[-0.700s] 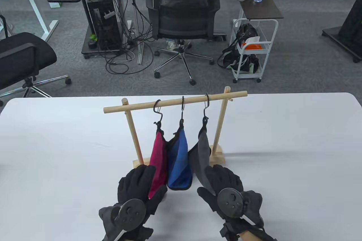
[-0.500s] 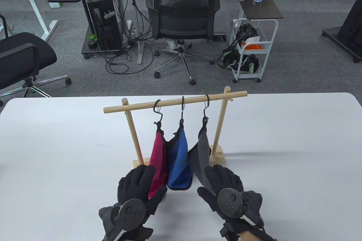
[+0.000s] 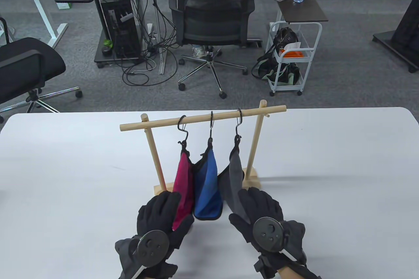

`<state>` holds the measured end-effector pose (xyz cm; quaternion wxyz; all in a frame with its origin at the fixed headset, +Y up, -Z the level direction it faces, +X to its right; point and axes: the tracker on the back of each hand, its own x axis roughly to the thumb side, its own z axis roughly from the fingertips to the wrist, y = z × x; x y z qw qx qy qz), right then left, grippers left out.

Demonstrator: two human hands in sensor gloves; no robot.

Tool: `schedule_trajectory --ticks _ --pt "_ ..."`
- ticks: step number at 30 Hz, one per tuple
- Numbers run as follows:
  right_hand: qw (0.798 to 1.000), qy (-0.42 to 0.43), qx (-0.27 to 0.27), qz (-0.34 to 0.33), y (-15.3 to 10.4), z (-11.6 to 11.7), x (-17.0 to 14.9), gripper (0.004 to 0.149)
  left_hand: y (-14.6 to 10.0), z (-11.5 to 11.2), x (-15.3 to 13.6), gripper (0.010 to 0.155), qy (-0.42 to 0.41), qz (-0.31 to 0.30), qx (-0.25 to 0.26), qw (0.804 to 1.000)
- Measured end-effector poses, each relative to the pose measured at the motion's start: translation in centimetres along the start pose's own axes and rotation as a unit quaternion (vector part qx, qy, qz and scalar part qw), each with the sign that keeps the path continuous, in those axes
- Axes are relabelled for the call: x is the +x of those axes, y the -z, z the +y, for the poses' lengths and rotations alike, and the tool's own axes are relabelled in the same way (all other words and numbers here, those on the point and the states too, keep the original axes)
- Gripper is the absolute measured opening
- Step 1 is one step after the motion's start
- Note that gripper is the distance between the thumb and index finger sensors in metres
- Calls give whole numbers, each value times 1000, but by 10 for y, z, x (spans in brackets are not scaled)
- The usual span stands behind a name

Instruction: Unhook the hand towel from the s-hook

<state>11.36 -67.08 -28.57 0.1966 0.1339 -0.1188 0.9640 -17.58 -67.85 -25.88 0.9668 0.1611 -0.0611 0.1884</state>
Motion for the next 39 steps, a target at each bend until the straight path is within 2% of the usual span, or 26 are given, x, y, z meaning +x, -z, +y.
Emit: schedule_trajectory --ticks 12,22,35,39 --pt "999 1 -35 6 17 -22 13 71 0 2 0 72 -8 -1 9 1000" --pt "994 78 -48 52 47 -36 6 75 0 3 -3 72 -16 4 11 1000" --pt "984 136 -26 115 88 -24 -11 76 0 5 -4 72 -21 6 12 1000" --pt "972 196 0 133 97 -15 -17 75 0 5 -4 72 -21 5 11 1000"
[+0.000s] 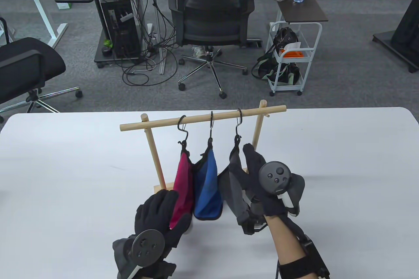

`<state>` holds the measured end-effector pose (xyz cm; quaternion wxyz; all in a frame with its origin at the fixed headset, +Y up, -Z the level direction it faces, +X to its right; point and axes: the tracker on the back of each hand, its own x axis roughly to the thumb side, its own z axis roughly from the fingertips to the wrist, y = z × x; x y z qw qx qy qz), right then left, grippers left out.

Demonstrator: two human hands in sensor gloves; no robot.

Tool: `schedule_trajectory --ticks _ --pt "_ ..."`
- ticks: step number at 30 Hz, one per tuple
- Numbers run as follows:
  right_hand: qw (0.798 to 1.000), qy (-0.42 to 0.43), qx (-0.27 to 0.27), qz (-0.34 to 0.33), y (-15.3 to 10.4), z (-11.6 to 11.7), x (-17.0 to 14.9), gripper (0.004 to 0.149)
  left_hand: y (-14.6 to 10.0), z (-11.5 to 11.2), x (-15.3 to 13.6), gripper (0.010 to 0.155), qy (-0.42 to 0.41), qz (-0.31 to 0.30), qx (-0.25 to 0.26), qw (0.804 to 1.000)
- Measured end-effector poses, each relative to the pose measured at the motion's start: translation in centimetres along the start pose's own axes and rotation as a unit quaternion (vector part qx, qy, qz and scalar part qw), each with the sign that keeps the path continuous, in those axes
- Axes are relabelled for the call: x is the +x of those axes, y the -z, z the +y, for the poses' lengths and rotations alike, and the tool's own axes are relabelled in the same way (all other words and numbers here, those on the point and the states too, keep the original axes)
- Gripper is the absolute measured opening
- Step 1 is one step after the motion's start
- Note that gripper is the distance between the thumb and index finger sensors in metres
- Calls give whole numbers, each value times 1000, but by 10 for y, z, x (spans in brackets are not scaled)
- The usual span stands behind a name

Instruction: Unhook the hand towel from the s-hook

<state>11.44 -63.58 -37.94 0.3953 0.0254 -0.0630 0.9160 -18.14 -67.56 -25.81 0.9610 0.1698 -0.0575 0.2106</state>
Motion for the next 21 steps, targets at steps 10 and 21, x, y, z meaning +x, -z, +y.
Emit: schedule_trajectory --ticks 10,21 --pt "997 48 25 50 17 17 -13 66 1 2 -2 72 -5 2 7 1000" --pt "997 57 4 60 19 17 -15 47 1 2 -2 71 -6 1 7 1000"
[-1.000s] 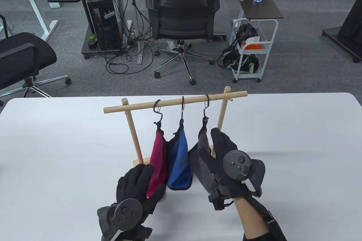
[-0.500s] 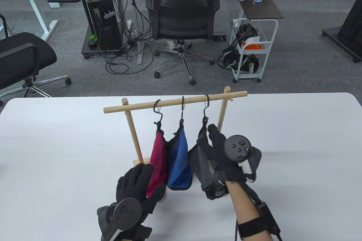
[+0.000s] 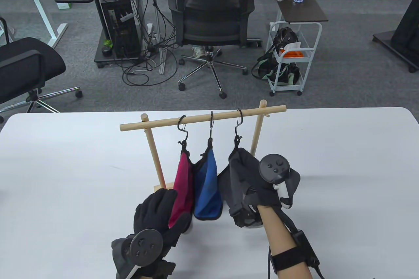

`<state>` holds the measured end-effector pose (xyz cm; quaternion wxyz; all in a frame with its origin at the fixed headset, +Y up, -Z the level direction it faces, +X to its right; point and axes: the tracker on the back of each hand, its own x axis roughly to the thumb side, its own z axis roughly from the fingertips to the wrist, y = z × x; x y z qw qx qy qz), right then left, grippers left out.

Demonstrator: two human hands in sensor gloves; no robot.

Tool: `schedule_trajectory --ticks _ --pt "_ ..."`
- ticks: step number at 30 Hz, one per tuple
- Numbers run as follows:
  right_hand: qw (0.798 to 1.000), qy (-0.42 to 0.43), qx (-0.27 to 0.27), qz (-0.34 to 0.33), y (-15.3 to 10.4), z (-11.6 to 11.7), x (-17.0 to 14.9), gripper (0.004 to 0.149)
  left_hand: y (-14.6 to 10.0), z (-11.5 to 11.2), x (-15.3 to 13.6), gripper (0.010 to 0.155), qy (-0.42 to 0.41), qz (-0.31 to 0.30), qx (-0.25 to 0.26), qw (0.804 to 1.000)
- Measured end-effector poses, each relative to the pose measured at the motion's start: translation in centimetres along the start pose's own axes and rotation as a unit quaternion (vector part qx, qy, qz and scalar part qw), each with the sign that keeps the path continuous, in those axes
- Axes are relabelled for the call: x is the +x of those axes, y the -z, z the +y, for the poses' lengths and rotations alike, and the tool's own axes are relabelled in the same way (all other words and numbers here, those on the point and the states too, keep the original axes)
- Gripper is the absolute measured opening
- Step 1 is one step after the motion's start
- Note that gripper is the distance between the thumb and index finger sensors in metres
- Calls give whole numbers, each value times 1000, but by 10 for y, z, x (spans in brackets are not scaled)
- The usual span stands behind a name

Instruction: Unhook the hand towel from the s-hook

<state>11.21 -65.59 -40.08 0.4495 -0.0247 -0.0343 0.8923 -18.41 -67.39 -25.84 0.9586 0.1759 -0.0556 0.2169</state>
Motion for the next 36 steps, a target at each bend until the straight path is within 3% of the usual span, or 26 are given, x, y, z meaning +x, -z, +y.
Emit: schedule_trajectory --ticks 17,36 --pt "999 -23 -42 -19 -11 -16 4 39 0 0 1 71 -2 0 -3 1000" --pt "995 -39 -84 -32 -28 -67 15 39 -1 1 3 71 -2 0 -5 1000"
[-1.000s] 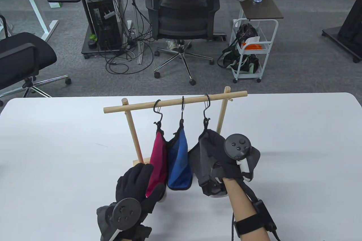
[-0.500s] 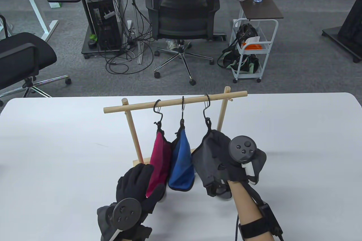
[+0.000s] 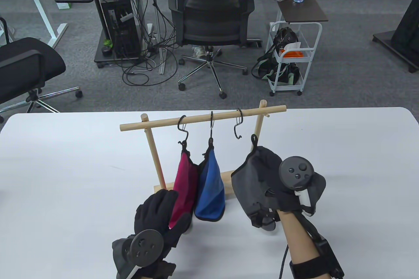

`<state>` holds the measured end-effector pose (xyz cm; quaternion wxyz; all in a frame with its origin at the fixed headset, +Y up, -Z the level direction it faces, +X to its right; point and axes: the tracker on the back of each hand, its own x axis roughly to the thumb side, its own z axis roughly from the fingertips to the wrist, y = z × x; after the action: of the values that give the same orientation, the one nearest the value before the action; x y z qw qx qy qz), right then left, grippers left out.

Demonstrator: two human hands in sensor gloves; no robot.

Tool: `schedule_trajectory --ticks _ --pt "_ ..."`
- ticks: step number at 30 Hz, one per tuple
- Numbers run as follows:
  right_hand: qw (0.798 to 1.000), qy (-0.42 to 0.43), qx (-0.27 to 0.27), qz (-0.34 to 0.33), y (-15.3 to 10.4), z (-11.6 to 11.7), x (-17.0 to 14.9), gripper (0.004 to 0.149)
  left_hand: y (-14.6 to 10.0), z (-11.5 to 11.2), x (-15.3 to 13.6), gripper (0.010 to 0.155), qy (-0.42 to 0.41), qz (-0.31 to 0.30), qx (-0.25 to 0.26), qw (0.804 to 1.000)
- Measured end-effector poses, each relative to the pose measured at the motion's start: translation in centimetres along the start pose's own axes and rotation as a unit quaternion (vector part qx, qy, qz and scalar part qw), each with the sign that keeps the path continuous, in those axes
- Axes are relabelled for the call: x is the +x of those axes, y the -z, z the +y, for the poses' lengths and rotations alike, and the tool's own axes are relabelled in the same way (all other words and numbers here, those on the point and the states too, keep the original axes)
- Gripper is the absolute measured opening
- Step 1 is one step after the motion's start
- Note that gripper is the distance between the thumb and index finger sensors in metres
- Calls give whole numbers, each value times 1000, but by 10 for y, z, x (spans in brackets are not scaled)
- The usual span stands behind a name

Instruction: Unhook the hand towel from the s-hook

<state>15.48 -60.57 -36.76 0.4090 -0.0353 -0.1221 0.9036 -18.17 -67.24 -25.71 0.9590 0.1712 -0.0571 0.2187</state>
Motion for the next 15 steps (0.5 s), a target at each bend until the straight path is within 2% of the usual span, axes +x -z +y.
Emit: schedule_trajectory --ticks 8,15 --pt "999 -16 -26 14 2 -23 -14 39 0 0 1 71 2 -2 -1 1000" --pt "998 -22 -48 43 12 -31 -36 39 0 0 0 71 4 -1 0 1000"
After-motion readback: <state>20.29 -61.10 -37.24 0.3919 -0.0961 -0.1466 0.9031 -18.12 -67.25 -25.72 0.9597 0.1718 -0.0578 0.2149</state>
